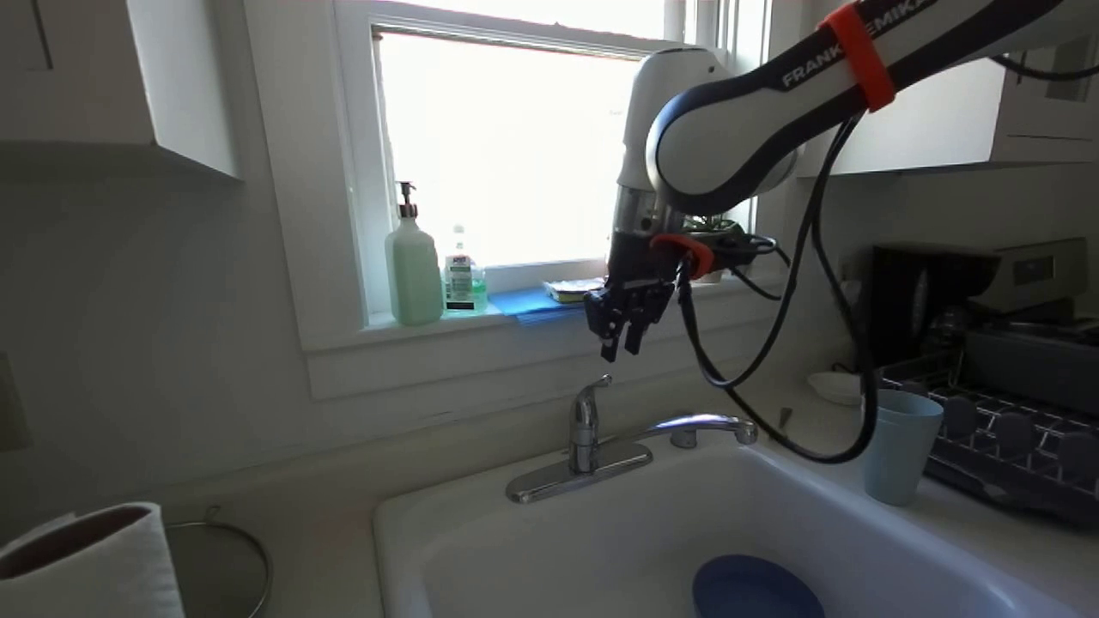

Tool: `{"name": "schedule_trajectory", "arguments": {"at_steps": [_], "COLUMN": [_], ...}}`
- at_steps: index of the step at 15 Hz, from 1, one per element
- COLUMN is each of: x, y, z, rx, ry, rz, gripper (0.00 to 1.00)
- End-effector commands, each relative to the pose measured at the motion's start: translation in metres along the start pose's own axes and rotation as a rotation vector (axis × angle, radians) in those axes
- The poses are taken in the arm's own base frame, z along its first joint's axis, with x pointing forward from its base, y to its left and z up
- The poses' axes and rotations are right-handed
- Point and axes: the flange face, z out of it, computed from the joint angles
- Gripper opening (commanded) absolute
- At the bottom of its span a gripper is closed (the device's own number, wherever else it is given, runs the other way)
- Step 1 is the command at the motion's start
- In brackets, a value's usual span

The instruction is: Turn the faucet off

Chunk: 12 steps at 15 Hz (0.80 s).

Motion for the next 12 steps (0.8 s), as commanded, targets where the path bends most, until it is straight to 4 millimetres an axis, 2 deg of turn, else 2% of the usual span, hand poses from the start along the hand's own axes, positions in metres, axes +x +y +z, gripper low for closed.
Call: {"name": "schedule_trajectory", "arguments": {"at_steps": [1,4,5,9,12], "x": [-0.044,-0.075,-0.084,-0.119,-0.138], "y": [0.022,0.041,0.048,0.073,0.087], "z": [-0.038,-0.054,-0.057,-0.073,-0.077], "rx": [0.035,0.058,0.063,0.059,0.046], "ry": [-0.091,-0.177,-0.195,-0.229,-0.232], "rz": [-0.018,-0.019,-0.017,-0.036,-0.045], "gripper": [0.74,0.96,0.99,1.00,1.00]}}
